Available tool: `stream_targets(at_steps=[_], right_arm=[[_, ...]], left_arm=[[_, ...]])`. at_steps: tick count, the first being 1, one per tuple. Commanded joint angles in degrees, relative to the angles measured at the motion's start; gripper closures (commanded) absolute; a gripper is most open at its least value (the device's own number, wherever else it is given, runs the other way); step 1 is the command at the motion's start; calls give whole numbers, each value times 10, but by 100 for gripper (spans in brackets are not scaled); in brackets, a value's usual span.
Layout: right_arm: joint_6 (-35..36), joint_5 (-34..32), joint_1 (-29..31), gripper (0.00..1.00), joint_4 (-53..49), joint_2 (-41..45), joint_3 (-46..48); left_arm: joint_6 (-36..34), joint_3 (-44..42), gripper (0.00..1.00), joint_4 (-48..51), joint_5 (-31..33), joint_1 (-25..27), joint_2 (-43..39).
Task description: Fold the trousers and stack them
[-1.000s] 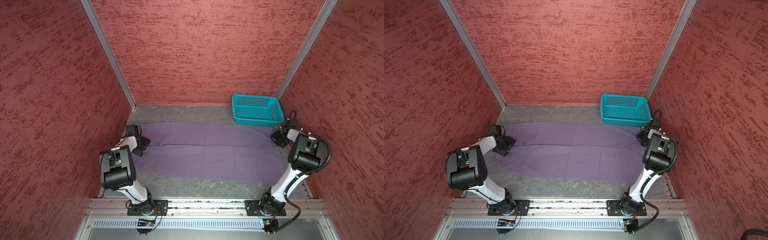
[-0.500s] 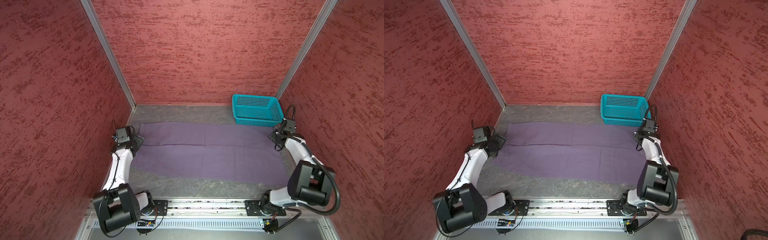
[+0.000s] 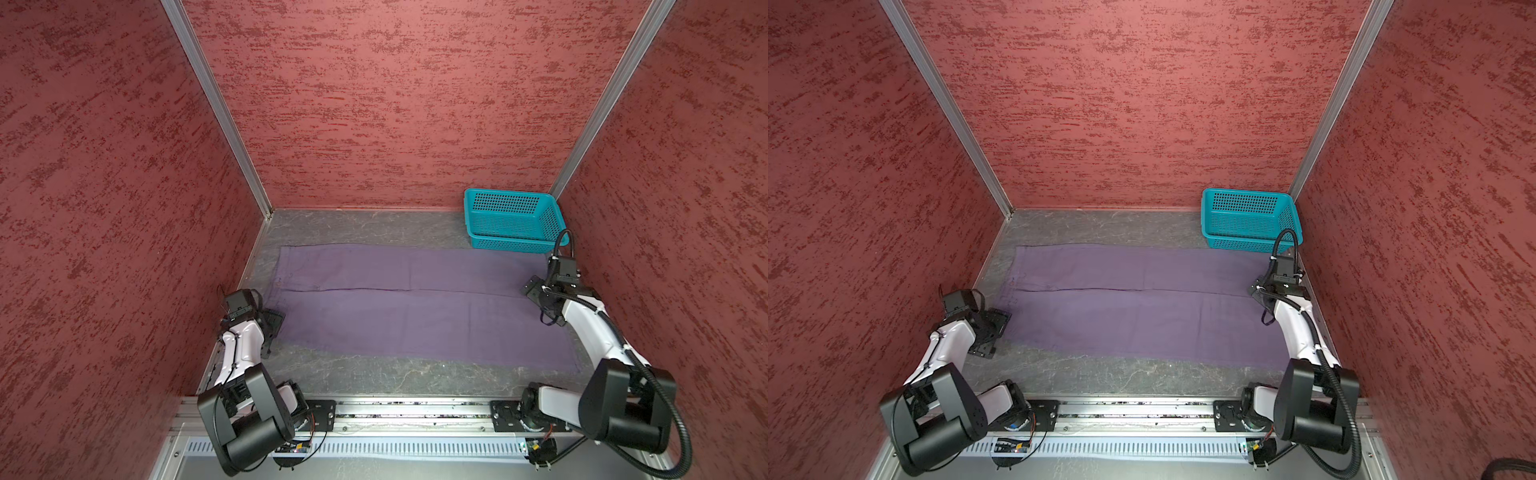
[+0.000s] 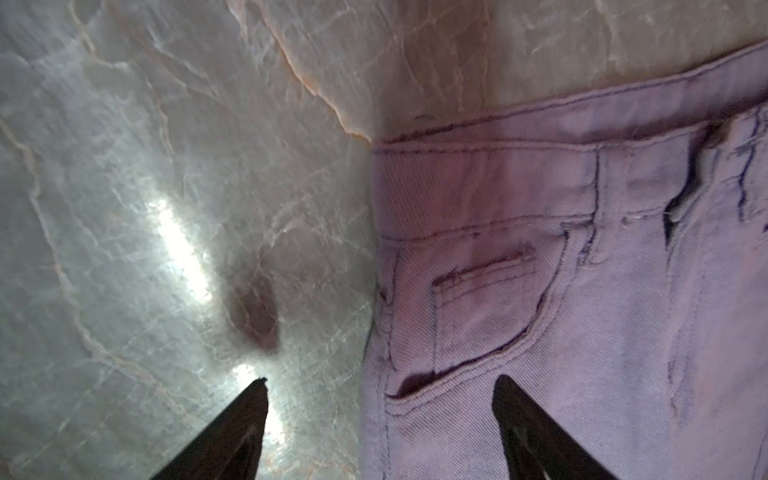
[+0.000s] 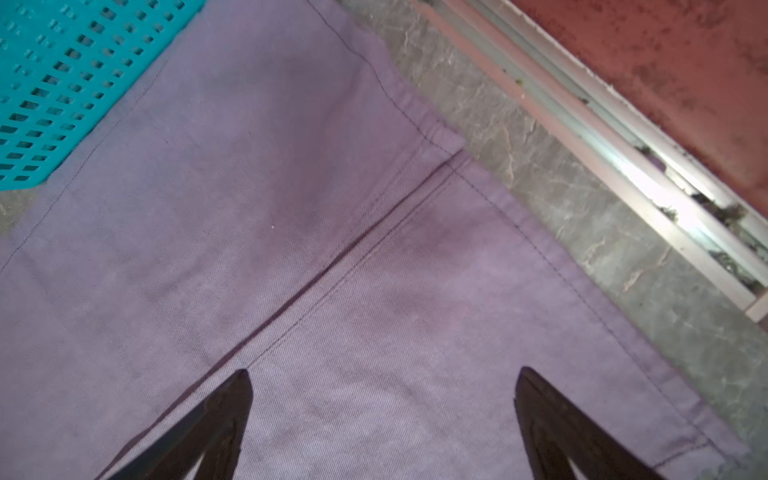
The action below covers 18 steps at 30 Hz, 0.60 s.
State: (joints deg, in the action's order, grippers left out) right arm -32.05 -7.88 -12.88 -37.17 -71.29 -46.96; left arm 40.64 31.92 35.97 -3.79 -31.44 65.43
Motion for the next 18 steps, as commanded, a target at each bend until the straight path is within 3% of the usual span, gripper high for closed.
stream_targets(at_steps=[1,7,13,18], right_arm=[[-34,5,-11,1,-36,14,-14],[-71,7,-20,1,-97,-18,-40],[-144,37,-57,1,-77,41,43],[-158,4,-125,1,-112,57,65]], left_arm=[[-13,-6,13,-7,6,-10,3],[-12,-18,14,-59,-16,-24,41],[-3,-6,21,-111,-42,-25,93],[0,-3,43,-145,-64,-24,118]])
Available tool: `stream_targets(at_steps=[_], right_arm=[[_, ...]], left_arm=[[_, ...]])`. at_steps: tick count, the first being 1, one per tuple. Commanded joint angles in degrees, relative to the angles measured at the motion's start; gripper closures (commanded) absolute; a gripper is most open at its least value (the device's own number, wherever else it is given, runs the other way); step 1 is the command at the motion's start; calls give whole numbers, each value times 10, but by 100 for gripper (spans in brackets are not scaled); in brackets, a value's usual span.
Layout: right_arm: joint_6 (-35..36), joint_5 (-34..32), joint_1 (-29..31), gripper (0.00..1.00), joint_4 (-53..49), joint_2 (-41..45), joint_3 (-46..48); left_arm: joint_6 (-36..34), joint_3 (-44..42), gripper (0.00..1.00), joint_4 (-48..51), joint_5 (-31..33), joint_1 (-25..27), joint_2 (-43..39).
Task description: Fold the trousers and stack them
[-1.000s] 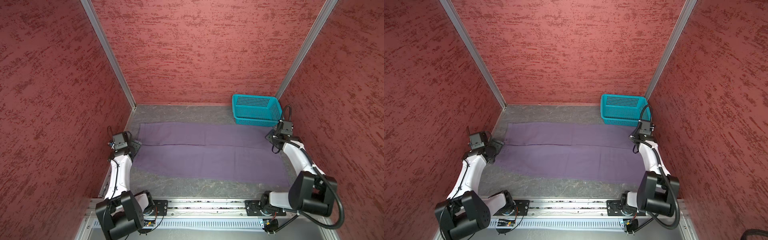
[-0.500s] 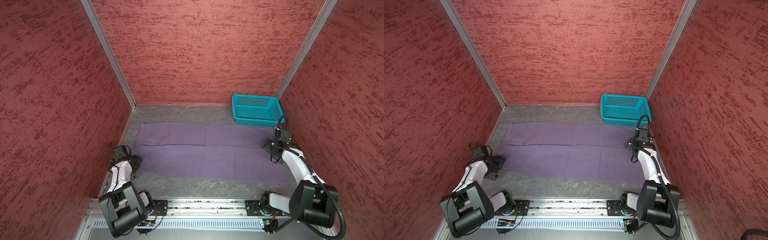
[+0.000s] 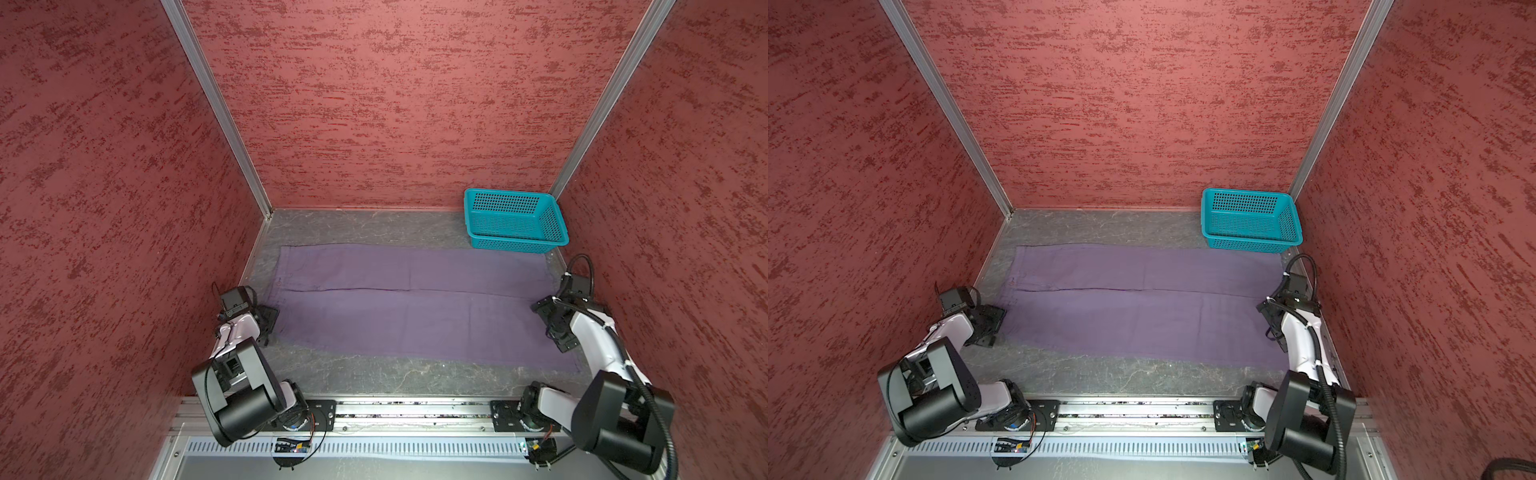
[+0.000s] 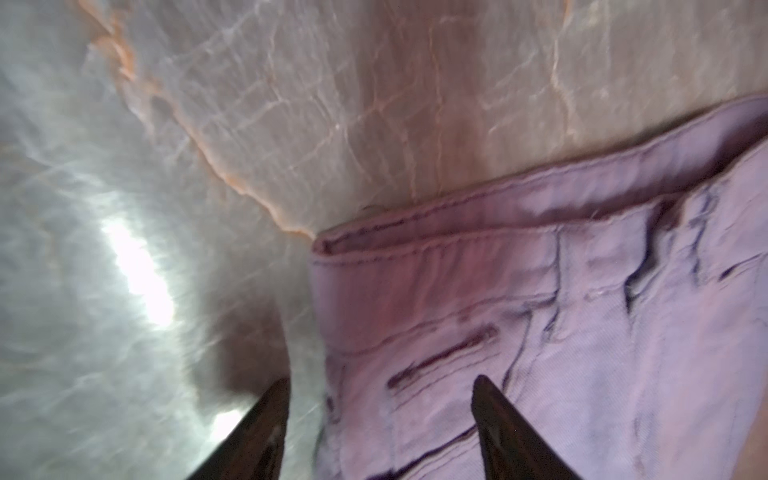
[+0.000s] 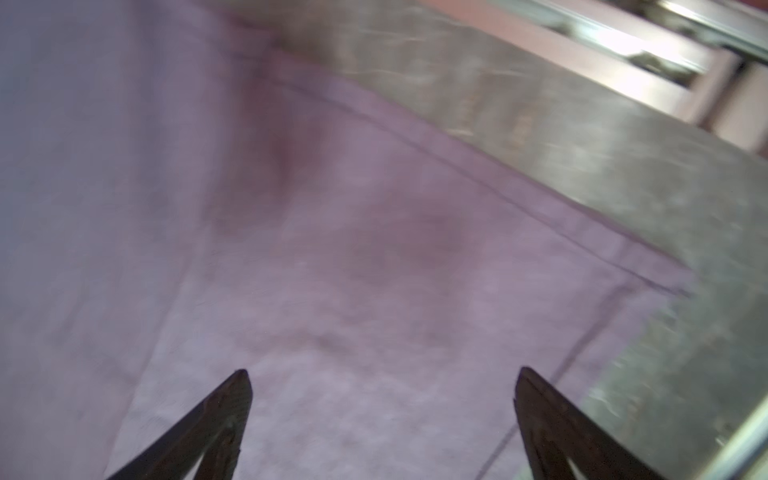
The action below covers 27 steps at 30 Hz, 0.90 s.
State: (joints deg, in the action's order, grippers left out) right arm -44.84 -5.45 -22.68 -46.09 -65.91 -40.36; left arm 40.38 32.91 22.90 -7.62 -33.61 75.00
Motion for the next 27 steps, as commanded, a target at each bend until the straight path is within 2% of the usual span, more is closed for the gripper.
stream_targets(at_steps=[1,2,6,9,12,18,20,23,27], right_arm=[[-27,-18,-41,1,-27,-2,-1],[-26,-16,-57,1,-33,-10,0],[-30,-16,-134,1,-45,-40,10],[-20,-3,-188,1,-37,-46,25],[-5,-5,-216,1,-36,-41,30],[0,15,-233,1,0,-33,59],[-7,38,-235,6,25,-38,75],[-18,63,-239,11,59,-45,98],[-23,63,-242,18,83,-59,108]], left_arm=[[3,-13,48,-19,-28,-2,24],[4,-14,55,-23,-30,-1,26],[9,-20,62,-46,-41,0,30],[7,-15,72,-53,-48,5,42],[9,-13,81,-58,-56,6,61],[8,-15,82,-66,-53,7,70],[8,-13,82,-64,-52,7,72],[8,-10,74,-58,-50,6,71],[8,-11,70,-54,-45,7,68]])
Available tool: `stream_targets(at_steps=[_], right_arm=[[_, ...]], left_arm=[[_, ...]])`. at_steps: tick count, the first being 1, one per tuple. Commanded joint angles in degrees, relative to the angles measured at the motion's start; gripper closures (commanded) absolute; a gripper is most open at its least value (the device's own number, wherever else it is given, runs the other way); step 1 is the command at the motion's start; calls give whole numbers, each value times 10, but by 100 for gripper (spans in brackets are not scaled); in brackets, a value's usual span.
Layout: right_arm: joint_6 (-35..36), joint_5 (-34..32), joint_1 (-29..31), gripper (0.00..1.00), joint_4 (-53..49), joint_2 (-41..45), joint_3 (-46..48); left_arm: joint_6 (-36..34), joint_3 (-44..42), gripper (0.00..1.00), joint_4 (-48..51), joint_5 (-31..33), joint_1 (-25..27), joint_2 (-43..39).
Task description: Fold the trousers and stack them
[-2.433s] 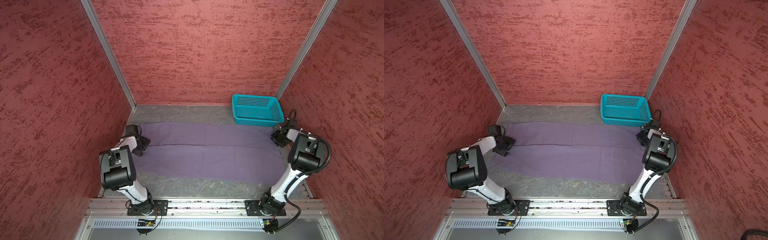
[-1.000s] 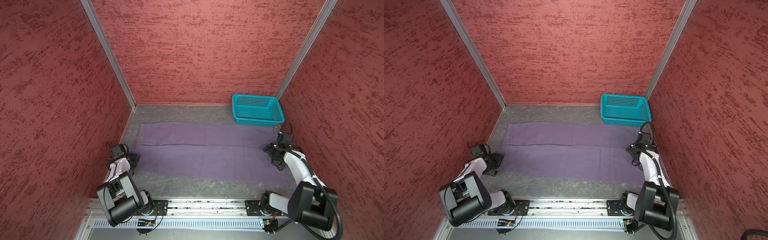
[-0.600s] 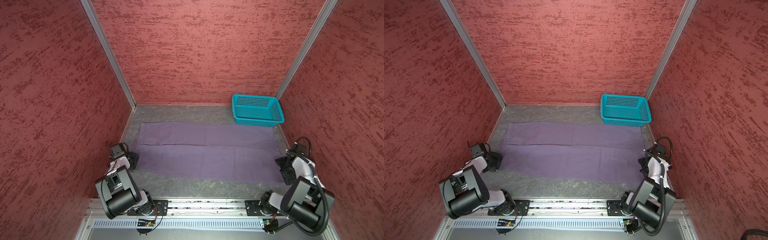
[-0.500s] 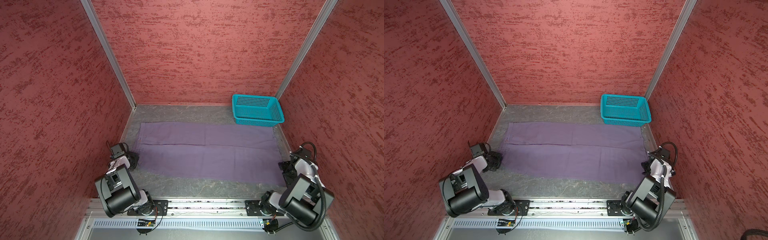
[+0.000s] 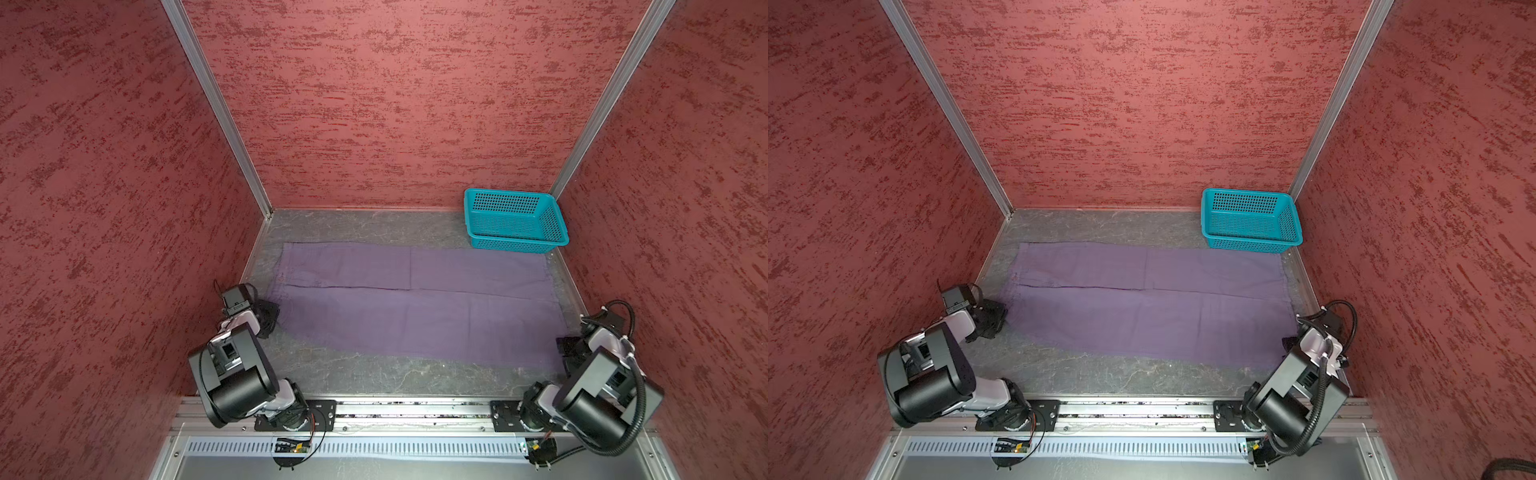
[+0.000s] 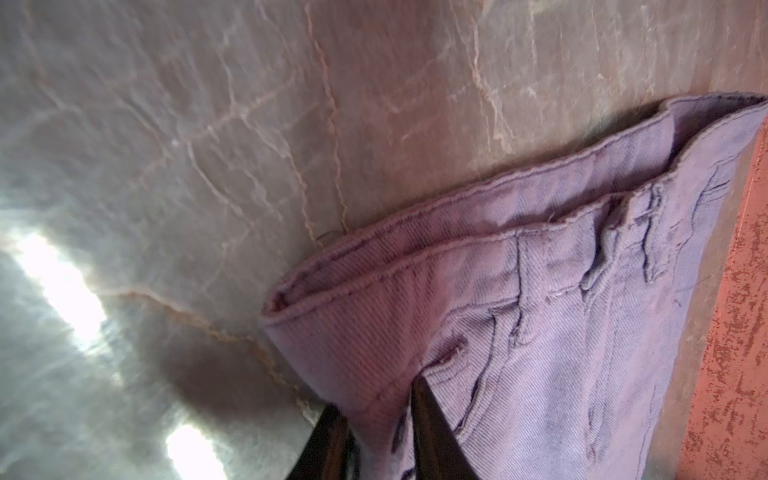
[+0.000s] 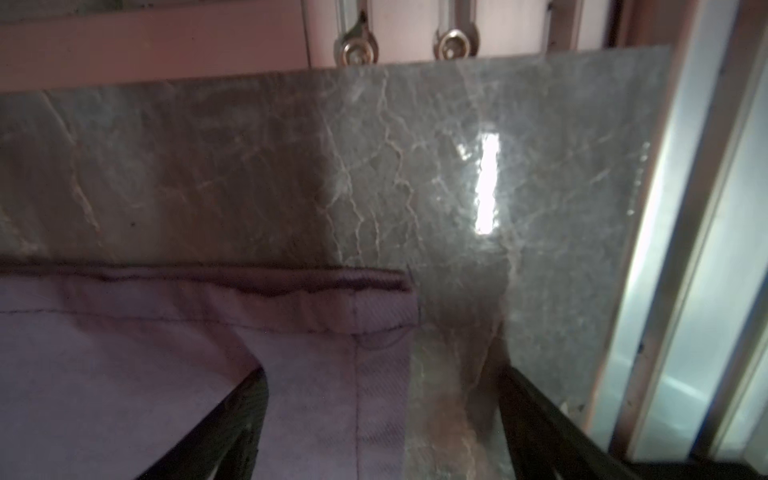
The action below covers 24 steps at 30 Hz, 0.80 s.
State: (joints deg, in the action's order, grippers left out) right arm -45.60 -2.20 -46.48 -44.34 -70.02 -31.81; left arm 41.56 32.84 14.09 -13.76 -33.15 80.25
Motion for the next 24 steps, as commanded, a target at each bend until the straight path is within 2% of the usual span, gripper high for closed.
stream_targets(at_steps=[1,2,5,8,15,20,24], right_arm=[[-14,30,-6,22,70,-23,24],[-13,30,-7,31,75,-26,26],[-8,29,-10,73,81,-33,29],[0,22,-12,98,83,-39,28],[15,25,-21,100,95,-53,29],[20,32,-23,100,98,-59,25],[21,33,-24,100,96,-64,21]], left_arm=[[-4,-9,67,36,16,3,16],[-4,-7,64,37,17,3,16],[-4,-7,51,42,20,4,11],[-3,-8,46,49,29,8,3],[-6,-7,30,62,43,13,-7],[-3,-6,23,53,53,17,2],[0,11,23,50,55,27,30]])
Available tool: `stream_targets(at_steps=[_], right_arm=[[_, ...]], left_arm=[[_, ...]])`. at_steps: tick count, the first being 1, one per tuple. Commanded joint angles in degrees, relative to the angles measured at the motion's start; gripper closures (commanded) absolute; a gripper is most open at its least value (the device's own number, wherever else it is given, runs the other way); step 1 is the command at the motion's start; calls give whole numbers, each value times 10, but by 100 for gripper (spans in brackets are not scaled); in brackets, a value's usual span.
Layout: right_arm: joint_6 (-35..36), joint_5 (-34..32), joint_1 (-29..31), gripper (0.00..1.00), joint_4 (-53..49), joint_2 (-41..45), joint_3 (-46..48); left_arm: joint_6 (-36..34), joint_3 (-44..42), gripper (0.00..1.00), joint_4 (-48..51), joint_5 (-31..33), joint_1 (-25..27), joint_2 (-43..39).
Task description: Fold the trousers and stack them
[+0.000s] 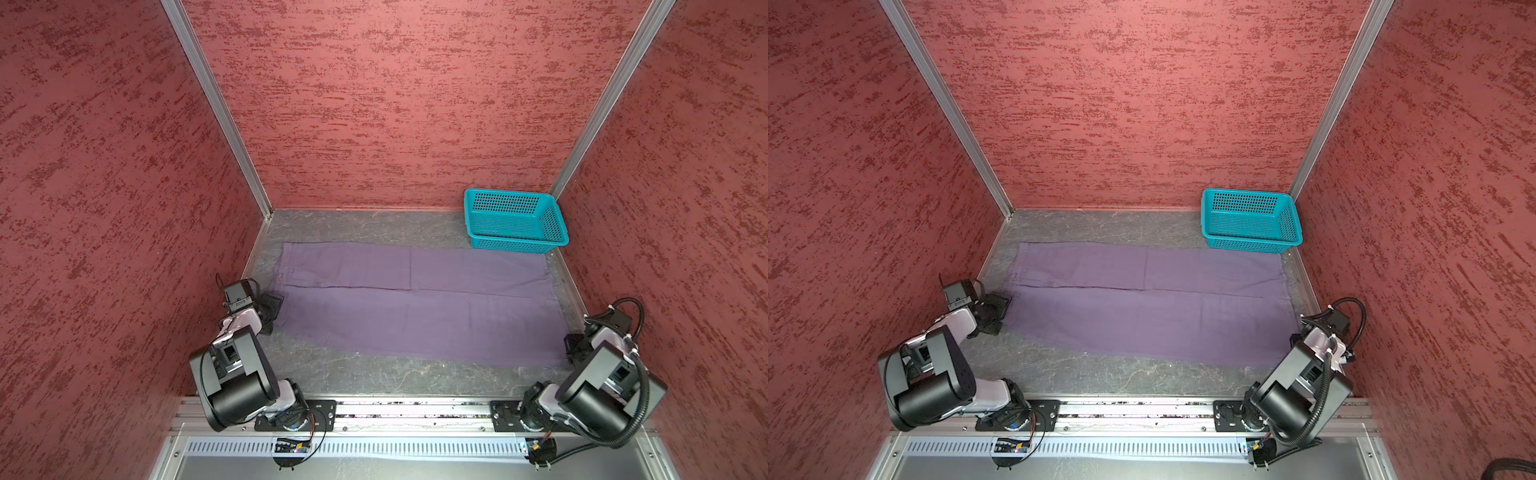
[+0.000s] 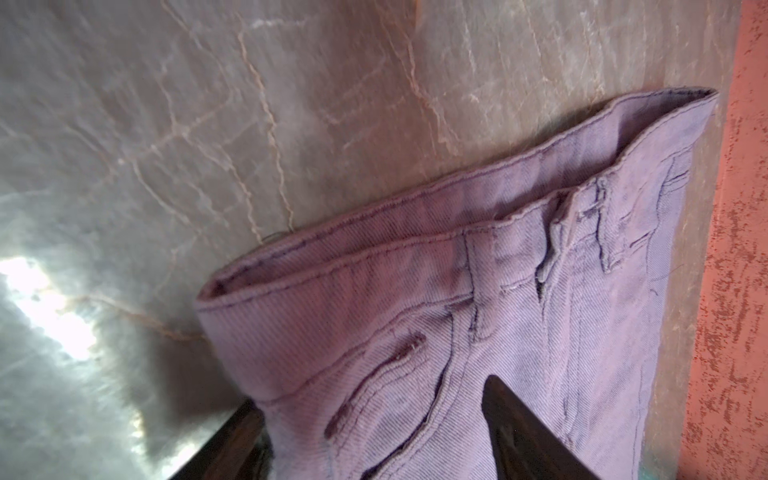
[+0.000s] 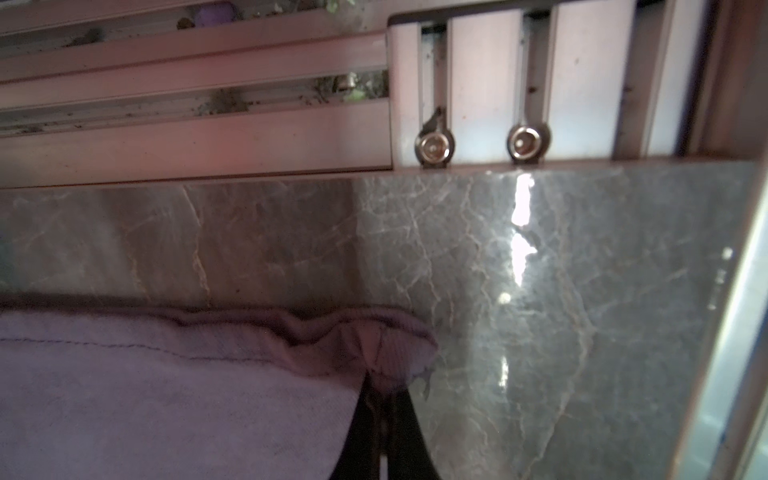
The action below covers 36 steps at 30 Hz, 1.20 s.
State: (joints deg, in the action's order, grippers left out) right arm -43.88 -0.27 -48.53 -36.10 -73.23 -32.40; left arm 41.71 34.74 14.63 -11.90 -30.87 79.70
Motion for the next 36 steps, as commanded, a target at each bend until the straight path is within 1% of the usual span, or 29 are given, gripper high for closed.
stream_targets(at_steps=[1,2,3,4,5,6,9,11,15,19,22,24,27,29,33,36], right_arm=[[4,13,-3,100,13,-32,26],[5,13,-3,100,13,-32,25],[6,12,-4,100,12,-31,24],[8,12,-4,100,10,-31,22],[10,12,-5,100,8,-30,20],[14,11,-5,100,5,-28,15],[21,8,-6,100,-4,-18,-2],[24,9,-6,100,-11,-10,-15],[23,18,-6,100,-18,23,-40],[21,3,-6,100,-26,74,-66],[19,10,-6,100,-39,107,-87],[11,19,-6,100,-44,125,-93],[-10,47,-5,100,-20,139,-79],[-23,71,-5,100,3,142,-73],[-49,103,0,100,28,136,-105],[-50,97,22,100,29,122,-149]], left_arm=[[-1,-3,27,46,40,7,40],[-1,-1,36,44,39,8,44],[-1,0,53,38,34,8,47],[-1,2,76,33,32,8,52],[0,4,91,33,30,8,54],[1,7,100,35,26,8,57],[5,10,100,41,14,5,54],[10,11,100,53,7,0,38],[9,19,100,104,4,-29,-44],[6,36,100,155,3,-90,-154],[-3,68,100,203,0,-135,-210],[-13,95,100,231,-7,-164,-231],[-22,133,100,254,-18,-202,-247],[-24,159,100,261,-23,-214,-245],[-22,207,100,265,-32,-216,-223],[-15,227,100,258,-32,-209,-204]])
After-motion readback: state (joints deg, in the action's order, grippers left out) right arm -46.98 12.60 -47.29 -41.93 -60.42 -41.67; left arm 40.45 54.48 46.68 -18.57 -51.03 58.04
